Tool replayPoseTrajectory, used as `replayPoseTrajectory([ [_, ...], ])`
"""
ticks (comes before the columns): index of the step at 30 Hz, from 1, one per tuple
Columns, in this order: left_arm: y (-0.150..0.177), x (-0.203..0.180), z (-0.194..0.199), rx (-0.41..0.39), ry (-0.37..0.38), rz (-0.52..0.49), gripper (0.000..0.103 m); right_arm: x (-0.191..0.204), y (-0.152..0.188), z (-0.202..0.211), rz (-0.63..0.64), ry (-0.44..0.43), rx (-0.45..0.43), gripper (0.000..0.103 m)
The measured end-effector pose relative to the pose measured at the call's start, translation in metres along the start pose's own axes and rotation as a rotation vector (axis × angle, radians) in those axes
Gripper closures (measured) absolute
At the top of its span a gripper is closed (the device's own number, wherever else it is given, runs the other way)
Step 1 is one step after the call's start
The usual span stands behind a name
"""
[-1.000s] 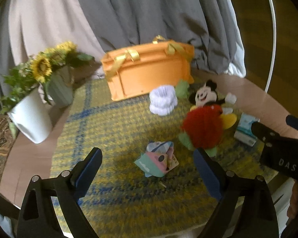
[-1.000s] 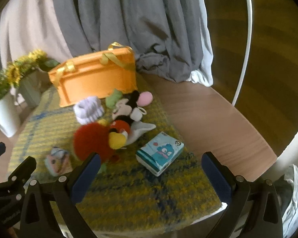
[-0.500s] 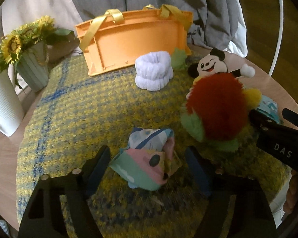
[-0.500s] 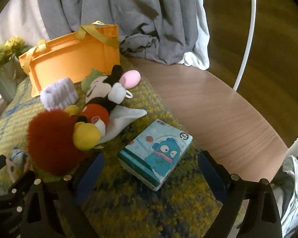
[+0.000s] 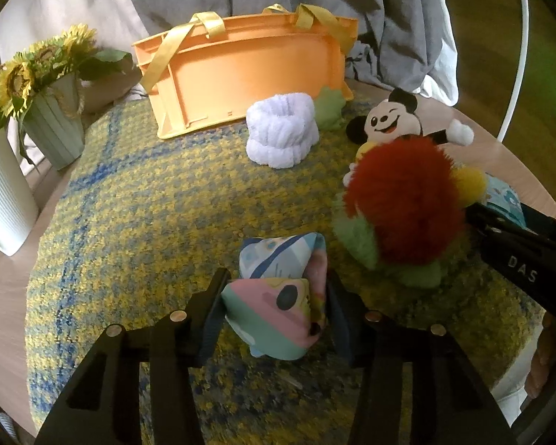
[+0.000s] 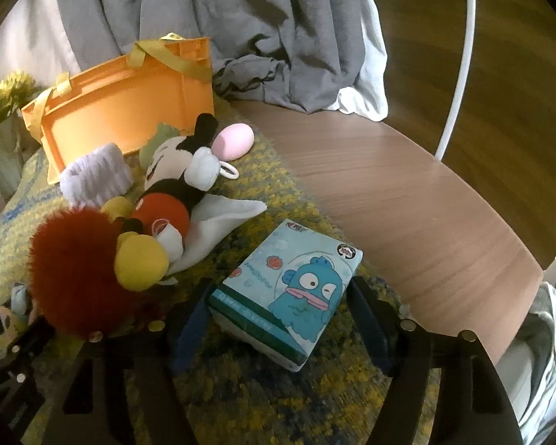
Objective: Organize soft objects
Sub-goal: 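Grasp the patterned tissue pack with the left tool while the right tool grasps the blue tissue box, then carry both packs over the orange crate and open both tools to drop them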
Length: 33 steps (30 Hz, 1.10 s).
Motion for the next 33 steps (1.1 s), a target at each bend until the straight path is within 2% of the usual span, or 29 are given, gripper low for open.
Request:
replayPoseTrajectory([
  [7, -0.015, 0.006, 0.020, -0.048, 0.034, 0.005, 0.056, 0.003, -0.010, 0.032, -0.011, -0.008, -0.046, 0.035],
  [23, -0.089, 0.051, 0.069, -0.218, 0.100, 0.035, 0.056, 0.047, -0.066, 0.095, -0.030, -0.084, -0.227, 0.038],
  [33, -0.138, 0.074, 0.081, -0.312, 0.054, 0.067, 0.056, 0.078, -0.108, 0.107, 0.017, -0.146, -0.321, 0.038],
])
Point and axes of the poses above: each gripper's, at about its wrist camera, not at the fingertips, and z roughly against the way its jaws point, x to its left, y to its underside, the point moved 5 cm from there along -z, roughly the way its jaws point, and after that the axes turned 12 degrees about -y, right-handed, at the moved point
